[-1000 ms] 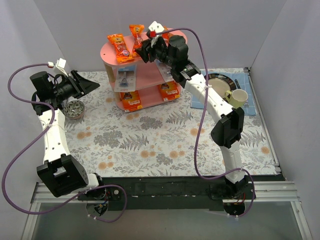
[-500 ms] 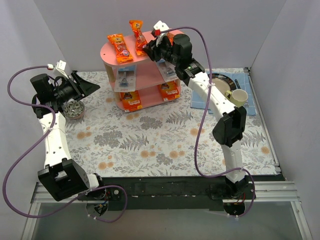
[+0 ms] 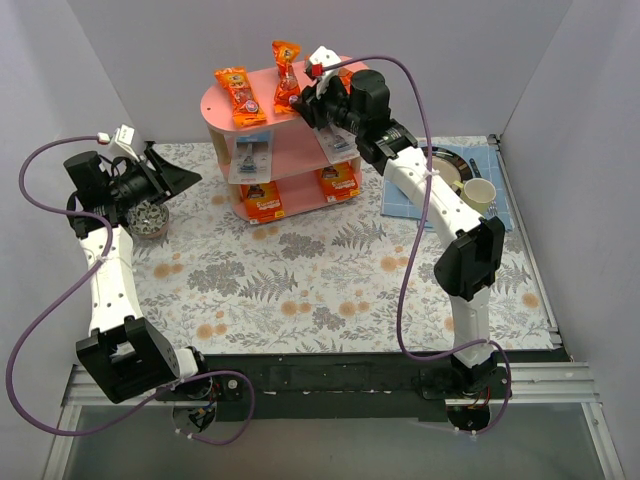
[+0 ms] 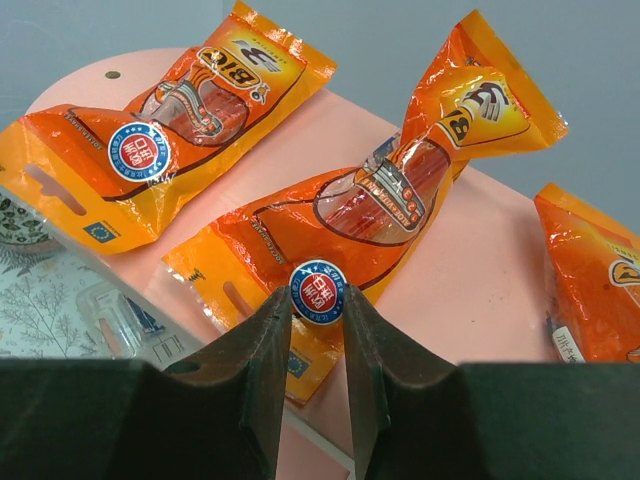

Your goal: Place and organize the shaving razors onto the shelf

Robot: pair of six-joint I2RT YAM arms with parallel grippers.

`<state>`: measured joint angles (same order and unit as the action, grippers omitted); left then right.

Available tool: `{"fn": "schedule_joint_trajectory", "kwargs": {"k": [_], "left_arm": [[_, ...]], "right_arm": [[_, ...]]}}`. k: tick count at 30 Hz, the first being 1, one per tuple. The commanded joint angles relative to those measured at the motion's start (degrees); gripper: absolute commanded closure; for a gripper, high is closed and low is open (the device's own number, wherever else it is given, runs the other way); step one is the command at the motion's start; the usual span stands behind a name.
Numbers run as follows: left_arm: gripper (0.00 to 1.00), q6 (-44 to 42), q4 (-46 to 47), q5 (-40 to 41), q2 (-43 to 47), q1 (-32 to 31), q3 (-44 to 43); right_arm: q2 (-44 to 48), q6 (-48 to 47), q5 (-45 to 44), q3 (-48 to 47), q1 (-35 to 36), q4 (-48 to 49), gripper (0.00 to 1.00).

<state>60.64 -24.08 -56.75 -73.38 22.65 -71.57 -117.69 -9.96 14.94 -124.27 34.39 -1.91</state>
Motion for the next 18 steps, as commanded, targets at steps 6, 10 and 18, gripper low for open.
{"fn": "schedule_joint_trajectory", "kwargs": {"k": [6,10,18], "left_arm": [[0.51,0.88,2.28,-0.99,1.14,0.02,0.91],[0.51,0.97,2.45,-0.91,1.58,0.02,1.35],[0.5,0.88,2.45,-0.55,2.19,0.02,2.4]], "right_arm": [[1.5,-3.67,0.0,-2.54,-0.73,-5.73,0.66],[1.05,-3.58,0.44,-3.53,-1.26,-6.35,0.66],[1.14,-3.49,0.44,-3.7,-1.43,-5.56,0.66]]}}
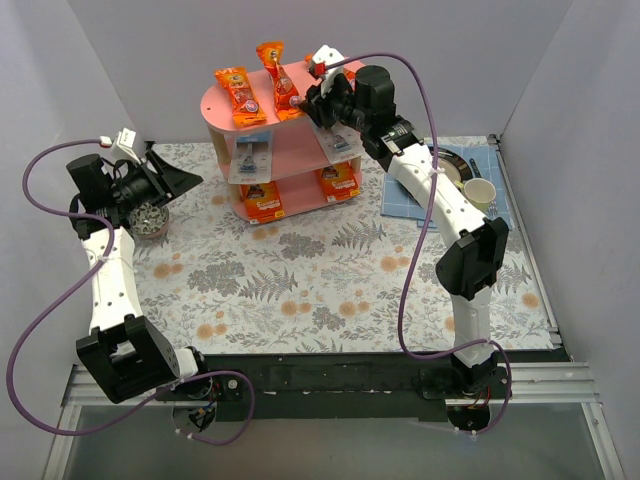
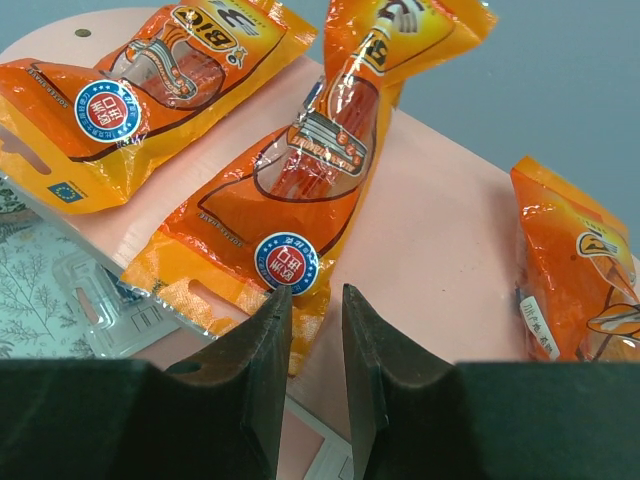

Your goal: Place and organize the shaving razors onto the shelf

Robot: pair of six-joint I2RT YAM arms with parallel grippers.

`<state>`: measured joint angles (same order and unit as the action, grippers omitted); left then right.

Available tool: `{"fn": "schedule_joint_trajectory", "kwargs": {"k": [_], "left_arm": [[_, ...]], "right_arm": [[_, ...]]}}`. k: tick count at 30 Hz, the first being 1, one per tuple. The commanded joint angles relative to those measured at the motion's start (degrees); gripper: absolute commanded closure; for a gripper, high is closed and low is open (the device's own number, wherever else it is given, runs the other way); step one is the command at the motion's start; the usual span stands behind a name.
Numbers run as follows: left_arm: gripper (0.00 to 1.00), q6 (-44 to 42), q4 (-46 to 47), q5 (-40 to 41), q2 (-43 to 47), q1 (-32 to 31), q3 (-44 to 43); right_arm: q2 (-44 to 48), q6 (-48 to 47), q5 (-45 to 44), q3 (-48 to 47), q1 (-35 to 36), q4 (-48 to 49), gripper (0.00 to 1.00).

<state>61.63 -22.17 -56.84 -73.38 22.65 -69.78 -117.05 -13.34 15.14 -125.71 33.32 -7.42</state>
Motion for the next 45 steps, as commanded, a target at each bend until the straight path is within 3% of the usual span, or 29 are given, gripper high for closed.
{"fn": "schedule_joint_trajectory", "kwargs": {"k": [1,10,18,24,25,28,29,38,45], "left_arm": [[0.5,-0.19,0.55,-0.47,2.19,0.02,0.52],[0.5,-0.19,1.52,-1.52,1.23,0.02,-3.33],[0.52,1.04,3.45,-3.98,-9.13,-0.07,-23.62],[0.55,4.55,8.54,-1.97,-15.64,-0.77,-33.37],[0.58,4.73,8.81,-1.61,-16.95,-1.9,-34.88],[0.97,3.86,9.52,0.41,-20.56,-5.32,-41.2],[1.0,3.33,9.43,1.2,-21.35,-6.3,-42.62],[1.0,-1.24,8.37,12.8,-30.23,-15.7,-57.81],[1.0,-5.72,4.95,23.07,-36.39,-24.21,-63.64]], "right_arm": [[0.95,0.68,0.16,-2.26,-0.36,0.38,0.66],[6.04,4.46,1.91,-0.15,-0.45,8.81,0.58],[7.98,6.49,1.04,0.12,-0.45,14.54,0.51],[9.21,6.75,-1.69,2.57,-0.54,20.85,0.45],[9.13,6.66,-1.95,3.01,-0.45,21.3,0.44],[8.08,6.84,-2.39,3.37,-0.54,21.31,0.43],[7.9,7.45,-3.0,3.37,-0.54,21.39,0.43],[6.75,6.93,-5.64,3.8,-0.54,22.1,0.42],[6.05,6.4,-7.67,4.51,-0.8,21.84,0.42]]}}
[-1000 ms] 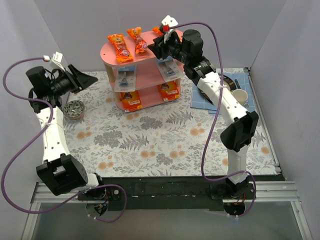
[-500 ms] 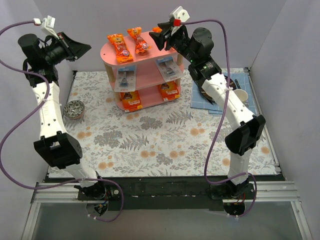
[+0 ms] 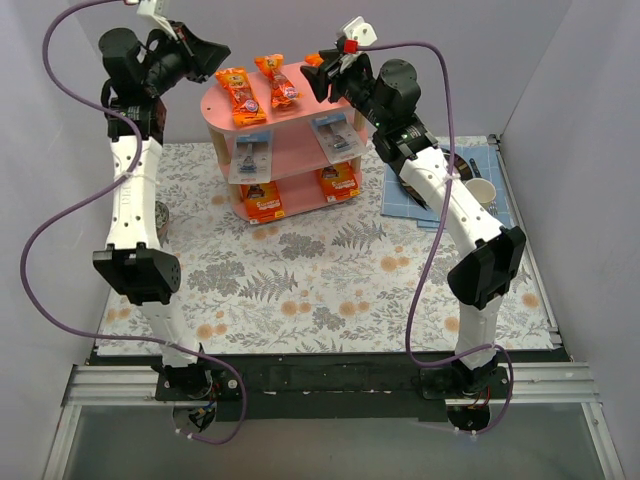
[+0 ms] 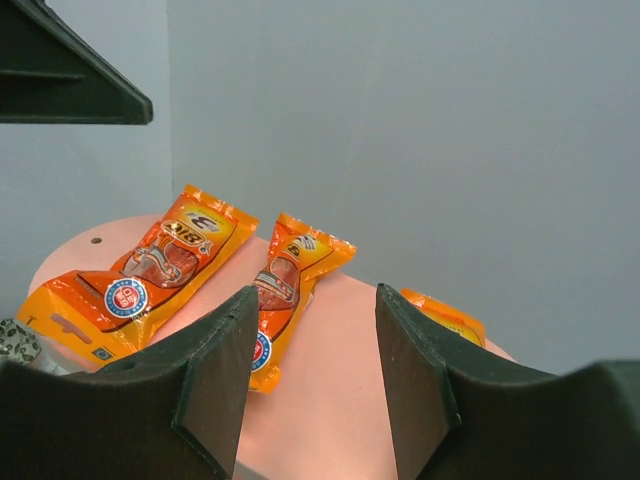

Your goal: Place and organize the shaving razors onto the shelf

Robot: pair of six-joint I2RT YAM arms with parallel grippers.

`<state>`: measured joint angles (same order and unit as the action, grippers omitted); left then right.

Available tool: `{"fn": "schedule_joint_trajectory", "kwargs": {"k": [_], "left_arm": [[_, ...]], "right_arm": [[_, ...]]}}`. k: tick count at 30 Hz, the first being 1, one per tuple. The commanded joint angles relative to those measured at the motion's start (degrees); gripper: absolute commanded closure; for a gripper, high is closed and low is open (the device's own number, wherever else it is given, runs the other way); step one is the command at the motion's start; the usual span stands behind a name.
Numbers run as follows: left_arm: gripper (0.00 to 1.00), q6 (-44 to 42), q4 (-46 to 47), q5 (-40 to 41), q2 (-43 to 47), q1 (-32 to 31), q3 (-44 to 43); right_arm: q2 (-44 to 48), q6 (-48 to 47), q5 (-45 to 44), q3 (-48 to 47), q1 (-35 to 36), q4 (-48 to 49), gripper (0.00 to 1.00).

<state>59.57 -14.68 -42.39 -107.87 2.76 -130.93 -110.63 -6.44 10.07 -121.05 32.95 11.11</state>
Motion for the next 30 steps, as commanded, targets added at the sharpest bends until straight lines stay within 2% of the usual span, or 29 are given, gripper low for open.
{"fn": "schedule_joint_trajectory", "kwargs": {"k": [1,10,30], "left_arm": [[1.0,-4.19,-2.72,9.69,-2.25,-5.56,-2.66],[1.0,-12.81,-5.89,17.34,-7.7,-10.15,-6.35],[1.0,-17.73,-8.17,18.31,-6.21,-15.68,-1.34]], "right_arm": [[-0.55,-0.51,-2.51,-0.41,-0.43,3.3,0.42],[-0.64,0.81,-2.42,-0.32,-0.52,2.33,0.42],[-0.46,1.43,-1.28,0.91,-1.48,0.14,0.42]]}}
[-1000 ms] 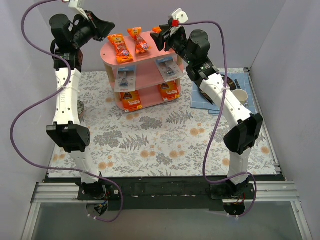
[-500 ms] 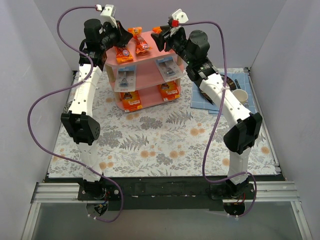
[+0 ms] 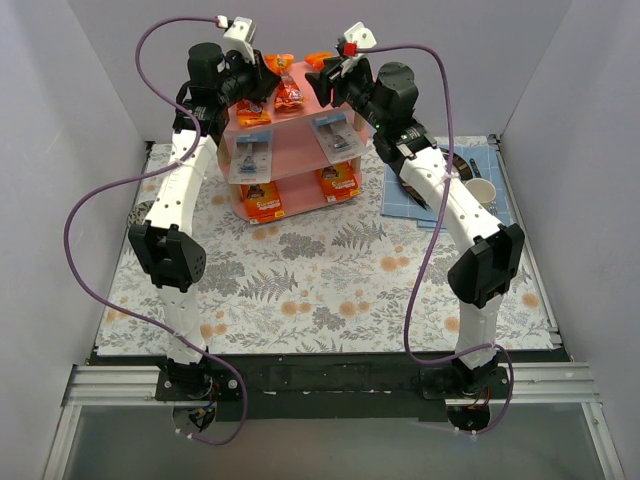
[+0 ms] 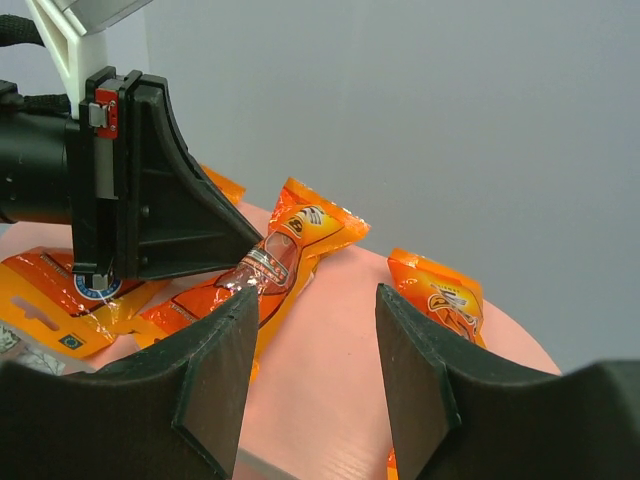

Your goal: Place and organize the shaving razors onto the shelf

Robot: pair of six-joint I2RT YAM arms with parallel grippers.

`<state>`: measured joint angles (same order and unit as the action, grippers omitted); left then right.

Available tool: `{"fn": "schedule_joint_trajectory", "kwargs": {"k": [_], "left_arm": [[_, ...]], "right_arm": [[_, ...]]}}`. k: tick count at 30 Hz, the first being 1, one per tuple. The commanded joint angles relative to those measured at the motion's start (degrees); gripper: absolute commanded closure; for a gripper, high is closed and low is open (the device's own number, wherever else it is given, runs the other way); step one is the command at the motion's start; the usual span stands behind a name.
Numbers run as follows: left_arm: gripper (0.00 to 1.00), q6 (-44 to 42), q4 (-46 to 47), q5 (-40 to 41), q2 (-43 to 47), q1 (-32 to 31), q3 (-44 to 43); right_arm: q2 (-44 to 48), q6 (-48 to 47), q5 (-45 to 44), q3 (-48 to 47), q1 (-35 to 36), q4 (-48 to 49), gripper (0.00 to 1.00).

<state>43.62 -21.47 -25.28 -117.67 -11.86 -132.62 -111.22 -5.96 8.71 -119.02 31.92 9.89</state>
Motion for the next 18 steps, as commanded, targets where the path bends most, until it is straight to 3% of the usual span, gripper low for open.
{"fn": "schedule_joint_trajectory", "kwargs": {"k": [1,18], "left_arm": [[1.0,-1.78,-1.38,1.28,3.5,-1.15,0.17],[1.0,-5.38,-2.26,8.22,7.89,-1.86,4.55]], "right_arm": [[0.04,1.03,0.17,-1.21,-0.63,1.19,0.42],[0.92,1.39,1.31,-0.42,-1.6,0.57,0.42]]}}
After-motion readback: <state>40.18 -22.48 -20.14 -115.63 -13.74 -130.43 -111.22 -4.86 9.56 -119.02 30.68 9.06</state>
